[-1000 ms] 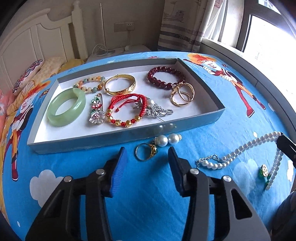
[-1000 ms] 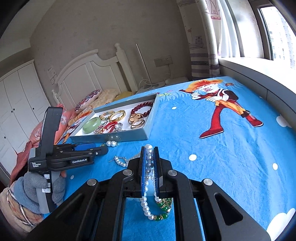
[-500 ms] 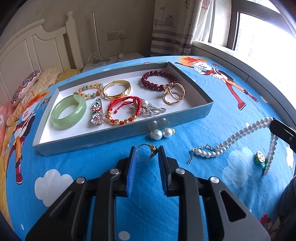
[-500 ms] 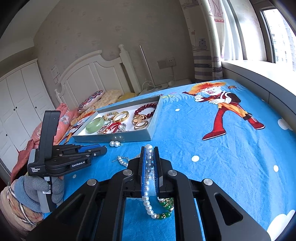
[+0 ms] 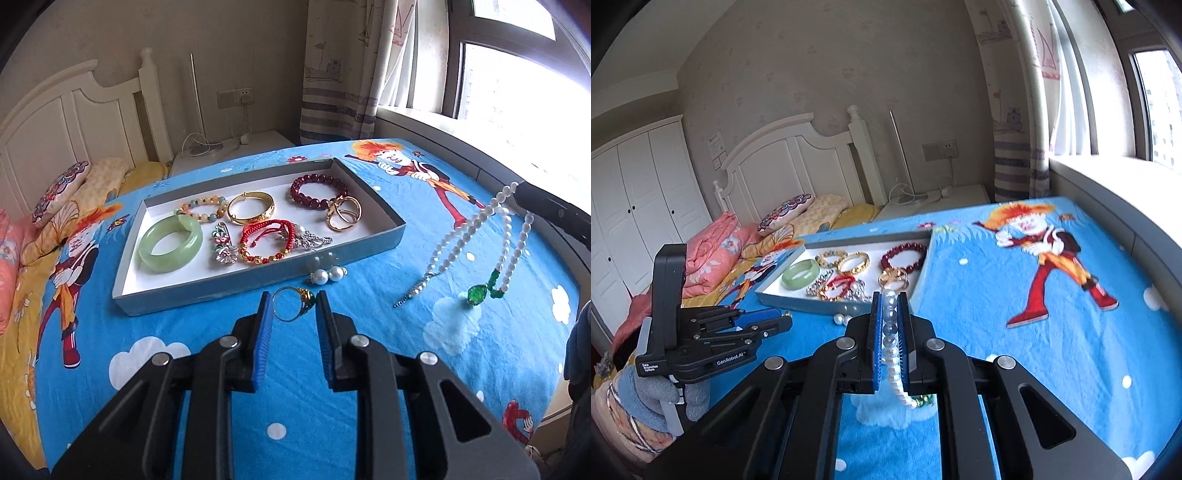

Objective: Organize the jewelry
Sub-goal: 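Carry the pearl necklace toward the tray with the right tool while the left tool holds the gold ring, then lower the pearl necklace into the tray with the right tool while the left tool lowers the gold ring, then open both tools and withdraw them from the tray, then move the open right tool to the pearl earrings beside the tray, then close the right tool on the pearl earrings and lift them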

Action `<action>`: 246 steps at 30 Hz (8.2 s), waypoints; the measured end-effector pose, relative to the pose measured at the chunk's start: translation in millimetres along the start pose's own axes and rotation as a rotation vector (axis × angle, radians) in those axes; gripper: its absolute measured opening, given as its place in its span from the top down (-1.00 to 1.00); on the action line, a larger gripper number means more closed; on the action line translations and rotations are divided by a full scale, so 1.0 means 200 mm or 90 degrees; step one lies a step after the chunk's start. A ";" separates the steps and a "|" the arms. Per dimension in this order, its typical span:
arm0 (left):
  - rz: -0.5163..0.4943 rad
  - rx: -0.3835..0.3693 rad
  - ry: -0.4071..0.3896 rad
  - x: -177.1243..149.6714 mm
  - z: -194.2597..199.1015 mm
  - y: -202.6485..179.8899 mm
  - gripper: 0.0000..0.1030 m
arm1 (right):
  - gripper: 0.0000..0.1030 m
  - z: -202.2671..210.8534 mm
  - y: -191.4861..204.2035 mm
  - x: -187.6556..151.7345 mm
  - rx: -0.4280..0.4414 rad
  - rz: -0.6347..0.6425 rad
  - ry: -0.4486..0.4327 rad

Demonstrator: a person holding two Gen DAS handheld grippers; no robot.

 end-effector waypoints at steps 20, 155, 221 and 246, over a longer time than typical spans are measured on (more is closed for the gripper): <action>0.029 0.018 -0.014 0.11 0.03 0.19 0.55 | 0.82 0.01 0.19 0.43 -0.011 0.098 -0.080; 0.162 0.099 -0.050 0.07 -0.18 0.60 -0.77 | -0.25 -1.28 0.65 0.16 0.077 0.228 0.283; 0.157 0.076 0.078 -0.22 -0.13 0.42 -0.93 | 0.11 -0.83 0.31 -0.24 -0.005 0.197 0.298; 0.124 0.034 0.123 -0.15 -0.22 0.11 -0.90 | 0.59 -0.39 0.02 -0.27 -0.059 0.103 0.205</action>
Point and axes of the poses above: each gripper's, at about its wrist camera, not at the fingertips, and z roughly against the way its jaws point, y to its left, x to its top, the point moved 5 cm from there along -z, roughly the way its jaws point, and after that the axes turned 2 degrees about x, right-handed, at the moved point
